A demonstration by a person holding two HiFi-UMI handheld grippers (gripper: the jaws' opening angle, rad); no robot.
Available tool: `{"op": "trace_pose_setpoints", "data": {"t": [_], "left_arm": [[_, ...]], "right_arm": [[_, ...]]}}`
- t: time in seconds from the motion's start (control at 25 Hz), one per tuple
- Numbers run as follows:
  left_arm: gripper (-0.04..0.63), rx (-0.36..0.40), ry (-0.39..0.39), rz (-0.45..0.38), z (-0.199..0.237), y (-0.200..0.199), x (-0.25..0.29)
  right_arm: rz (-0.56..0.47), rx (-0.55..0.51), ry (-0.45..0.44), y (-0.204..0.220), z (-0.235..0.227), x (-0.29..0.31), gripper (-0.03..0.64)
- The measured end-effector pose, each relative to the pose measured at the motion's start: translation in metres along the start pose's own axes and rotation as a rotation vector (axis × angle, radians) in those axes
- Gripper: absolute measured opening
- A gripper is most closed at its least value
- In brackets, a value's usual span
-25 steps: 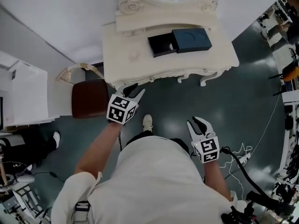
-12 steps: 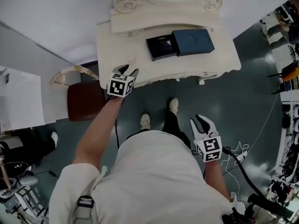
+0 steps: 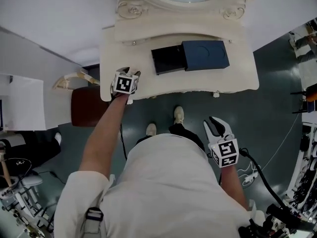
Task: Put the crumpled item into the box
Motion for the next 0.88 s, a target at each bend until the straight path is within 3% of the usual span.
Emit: {"op": "trace_pose_setpoints", "data": {"t": [0.16, 0.24, 0.4, 0.68, 0.88], "left_arm": [[0.226, 0.002, -0.022, 0.062, -0.002, -0.001, 0.018], [0.158, -0.004, -0.043, 0.086, -0.001, 0.000, 0.023], [0.141, -0.030, -0.069, 0.087, 0.001, -0.002, 0.022], [0.137, -0.036, -0.089, 0.002, -0.016, -0.040, -0.005], [0.137, -0.014, -0.053, -0.078, -0.043, -0.085, -0.020]], "right_arm": [[-0.001, -0.015, -0.027, -0.014, -0.042, 0.012, 0.091], [-0.003, -0.018, -0.039, -0.019, -0.059, 0.017, 0.091], [-0.002, -0.023, -0.068, -0.028, -0.085, 0.025, 0.089], [-0.007, -0.039, -0.124, -0.035, -0.123, 0.038, 0.086], [-0.013, -0.058, -0.165, -0.041, -0.136, 0.045, 0.084]]}}
Point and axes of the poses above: the fingertips, and each gripper's own axes: x forward along the fingers, z to its left, y out of its underside, the point moved 4 cm from there along -x, backward along the fingers, and after that the axes turned 7 degrees about x, right-handed, at the moved point
